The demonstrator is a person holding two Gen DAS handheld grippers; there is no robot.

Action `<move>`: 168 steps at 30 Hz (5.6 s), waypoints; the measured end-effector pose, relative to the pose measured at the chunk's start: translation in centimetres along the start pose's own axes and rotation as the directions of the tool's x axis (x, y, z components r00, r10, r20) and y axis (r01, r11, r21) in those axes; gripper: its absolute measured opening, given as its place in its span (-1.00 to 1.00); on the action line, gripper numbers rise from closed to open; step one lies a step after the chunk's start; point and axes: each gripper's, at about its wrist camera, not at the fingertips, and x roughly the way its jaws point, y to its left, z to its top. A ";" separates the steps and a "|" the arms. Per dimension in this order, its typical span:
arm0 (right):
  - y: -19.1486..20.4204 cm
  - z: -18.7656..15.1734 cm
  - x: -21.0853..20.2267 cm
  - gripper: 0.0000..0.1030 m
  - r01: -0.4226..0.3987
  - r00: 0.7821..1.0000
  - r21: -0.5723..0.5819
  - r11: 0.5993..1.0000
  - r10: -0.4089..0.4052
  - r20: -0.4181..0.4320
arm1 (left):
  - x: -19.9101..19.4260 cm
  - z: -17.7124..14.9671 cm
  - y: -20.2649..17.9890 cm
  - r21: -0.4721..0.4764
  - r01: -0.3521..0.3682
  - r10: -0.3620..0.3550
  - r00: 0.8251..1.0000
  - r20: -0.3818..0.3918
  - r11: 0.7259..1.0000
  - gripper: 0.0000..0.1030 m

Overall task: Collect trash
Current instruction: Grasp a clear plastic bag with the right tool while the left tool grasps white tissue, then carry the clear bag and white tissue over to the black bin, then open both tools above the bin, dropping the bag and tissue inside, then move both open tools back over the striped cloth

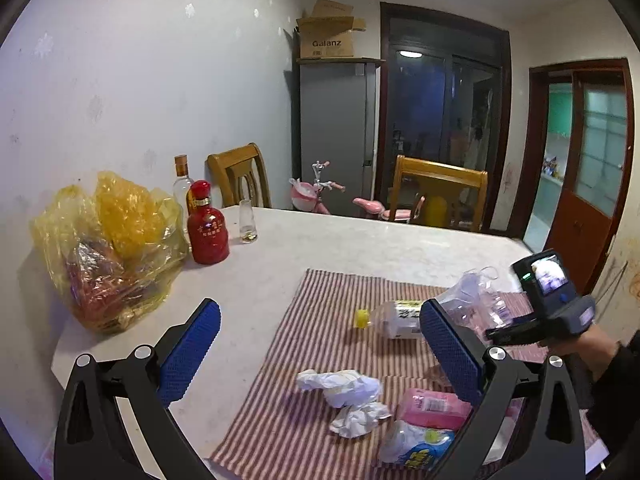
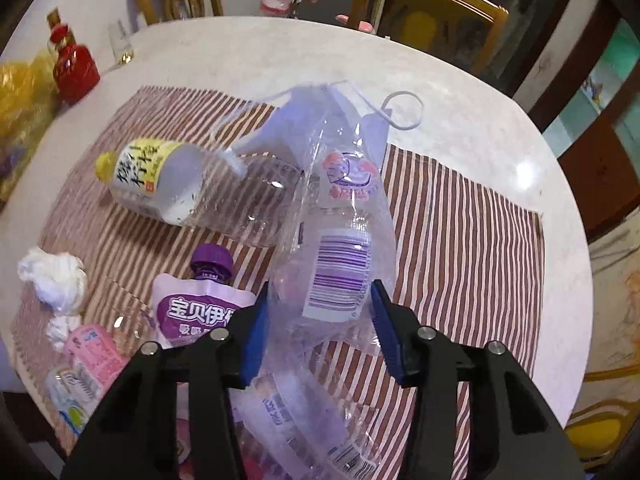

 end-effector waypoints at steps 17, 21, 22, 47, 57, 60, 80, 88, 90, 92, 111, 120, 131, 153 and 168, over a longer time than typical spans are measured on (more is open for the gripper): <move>-3.5 -3.8 -10.7 -0.11 -0.154 0.964 0.111 0.982 0.125 0.234 | 9.8 -5.3 2.0 -0.086 0.012 -0.036 0.959 -0.283 0.996 0.89; -3.8 -4.4 -12.9 -0.11 -0.177 0.951 0.108 0.978 0.141 0.276 | 14.0 -7.7 -0.2 -0.069 0.001 -0.026 0.931 -0.364 0.998 0.89; -3.8 -4.5 -13.4 -0.11 -0.179 0.947 0.104 0.978 0.143 0.286 | 14.9 -8.1 -0.8 -0.071 0.007 -0.033 0.925 -0.379 0.997 0.89; -4.9 -6.5 -16.5 -0.10 -0.221 0.916 0.138 0.966 0.157 0.369 | 9.0 -3.2 -1.1 -0.056 0.133 -0.141 0.970 -0.199 0.990 -0.76; -6.2 -9.0 -17.2 -0.10 -0.253 0.906 0.179 0.951 0.168 0.388 | 4.0 -0.3 -5.7 0.017 0.276 -0.273 0.956 -0.104 0.961 -0.76; -8.9 -11.3 -18.3 -0.10 -0.237 0.905 0.237 0.942 0.125 0.407 | 3.0 0.2 -9.5 0.067 0.357 -0.350 0.931 -0.099 0.932 -0.76; -32.7 -41.3 -19.0 -0.10 0.100 0.941 0.849 0.518 -0.326 0.088 | -6.0 -2.9 -35.3 0.337 0.759 -0.735 0.639 -0.225 0.557 -0.76; -35.8 -45.5 -11.2 0.34 0.158 0.975 0.891 0.425 -0.209 -0.073 | -7.7 -5.1 -39.0 0.362 0.790 -0.752 0.598 -0.277 0.494 -0.76; -36.4 -46.4 -9.6 0.59 0.199 0.970 0.900 0.388 -0.210 -0.124 | -8.0 -5.6 -39.9 0.365 0.801 -0.759 0.582 -0.290 0.475 -0.76; -36.8 -47.4 -8.7 0.59 0.213 0.968 0.907 0.364 -0.204 -0.146 | -8.4 -6.5 -41.2 0.372 0.814 -0.767 0.562 -0.311 0.445 -0.76; -36.6 -57.1 -21.9 0.60 0.083 0.882 0.993 0.088 -0.470 -0.032 | -10.2 -23.9 -65.2 0.291 0.955 -0.691 0.247 -0.679 0.055 -0.76; -36.3 -58.9 -22.3 0.60 0.070 0.886 0.996 0.053 -0.462 -0.038 | -8.9 -28.5 -67.4 0.273 0.948 -0.639 0.311 -0.703 0.161 0.88; -35.5 -56.0 -22.5 0.60 0.050 0.883 0.992 0.114 -0.468 0.009 | -9.4 -24.8 -64.9 0.282 0.943 -0.697 0.324 -0.640 0.179 0.89; -24.2 -38.3 -27.3 0.63 -0.076 0.763 0.833 0.548 -0.506 0.402 | -8.6 -7.1 -40.5 0.363 0.702 -0.697 0.697 -0.169 0.613 0.89; -10.4 -22.3 -28.1 0.63 -0.214 0.693 0.433 0.876 -0.177 0.699 | -7.8 1.1 -13.9 0.181 0.309 -0.329 0.939 0.098 0.934 0.89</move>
